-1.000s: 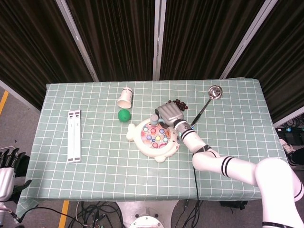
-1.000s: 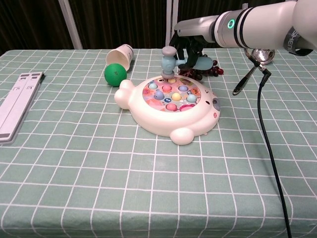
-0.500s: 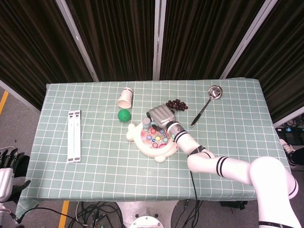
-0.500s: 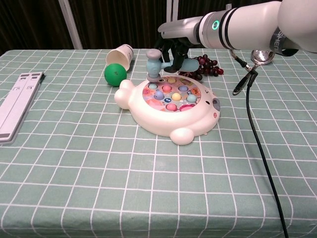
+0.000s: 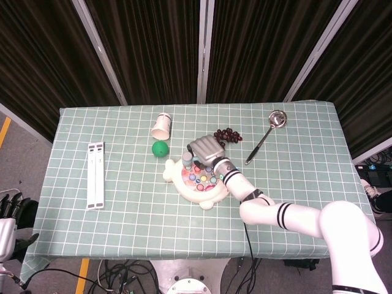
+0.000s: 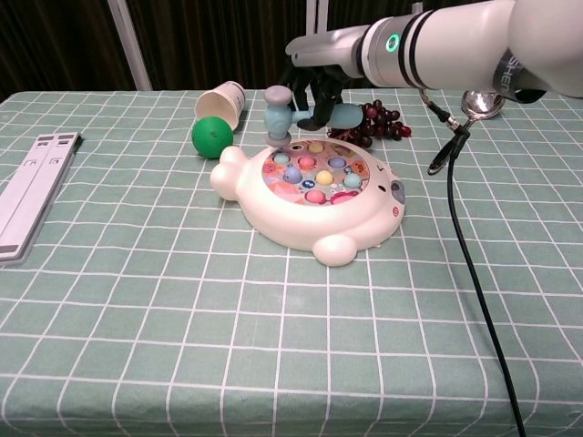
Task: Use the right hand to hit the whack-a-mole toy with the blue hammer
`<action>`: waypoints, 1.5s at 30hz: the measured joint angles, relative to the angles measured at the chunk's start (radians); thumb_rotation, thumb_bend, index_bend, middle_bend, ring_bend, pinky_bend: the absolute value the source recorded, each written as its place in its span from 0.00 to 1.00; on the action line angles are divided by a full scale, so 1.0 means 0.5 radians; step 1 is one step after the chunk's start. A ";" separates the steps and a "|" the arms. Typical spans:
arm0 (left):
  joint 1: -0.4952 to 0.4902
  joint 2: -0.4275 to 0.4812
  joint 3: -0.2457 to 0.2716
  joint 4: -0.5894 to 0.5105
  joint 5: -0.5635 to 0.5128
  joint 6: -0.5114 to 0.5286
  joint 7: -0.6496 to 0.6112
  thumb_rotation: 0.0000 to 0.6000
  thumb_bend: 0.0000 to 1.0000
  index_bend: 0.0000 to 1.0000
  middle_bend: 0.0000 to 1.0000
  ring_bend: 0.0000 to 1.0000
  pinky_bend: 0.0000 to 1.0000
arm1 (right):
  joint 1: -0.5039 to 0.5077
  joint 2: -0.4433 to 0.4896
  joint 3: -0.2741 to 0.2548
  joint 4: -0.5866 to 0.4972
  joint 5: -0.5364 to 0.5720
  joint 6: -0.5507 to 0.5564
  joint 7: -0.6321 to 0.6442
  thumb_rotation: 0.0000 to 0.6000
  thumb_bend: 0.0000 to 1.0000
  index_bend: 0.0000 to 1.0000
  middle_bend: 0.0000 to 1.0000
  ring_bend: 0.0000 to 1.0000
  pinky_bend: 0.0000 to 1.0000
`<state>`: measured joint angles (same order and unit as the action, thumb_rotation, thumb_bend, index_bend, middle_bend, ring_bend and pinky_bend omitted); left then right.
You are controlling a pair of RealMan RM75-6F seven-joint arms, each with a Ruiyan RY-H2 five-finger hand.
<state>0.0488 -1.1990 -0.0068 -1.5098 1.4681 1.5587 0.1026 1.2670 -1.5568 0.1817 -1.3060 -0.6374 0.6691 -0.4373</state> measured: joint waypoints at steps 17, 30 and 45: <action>-0.032 0.025 -0.013 -0.083 0.060 0.012 0.081 1.00 0.00 0.17 0.09 0.00 0.00 | -0.721 0.528 -0.251 -0.419 -0.609 0.340 0.516 1.00 0.57 0.75 0.67 0.55 0.66; -0.046 0.043 -0.008 -0.158 0.078 0.007 0.164 1.00 0.00 0.17 0.09 0.00 0.00 | -1.040 0.293 -0.385 0.116 -1.101 0.385 0.996 1.00 0.53 0.55 0.53 0.41 0.51; -0.033 0.043 -0.004 -0.137 0.079 0.027 0.140 1.00 0.00 0.17 0.09 0.00 0.00 | -1.185 0.222 -0.369 0.180 -1.294 0.413 1.125 1.00 0.50 0.17 0.28 0.18 0.28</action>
<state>0.0323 -1.1777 -0.0090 -1.5785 1.5077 1.5724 0.1725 0.6746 -1.4458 -0.0027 -1.2158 -1.2845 0.8758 0.1251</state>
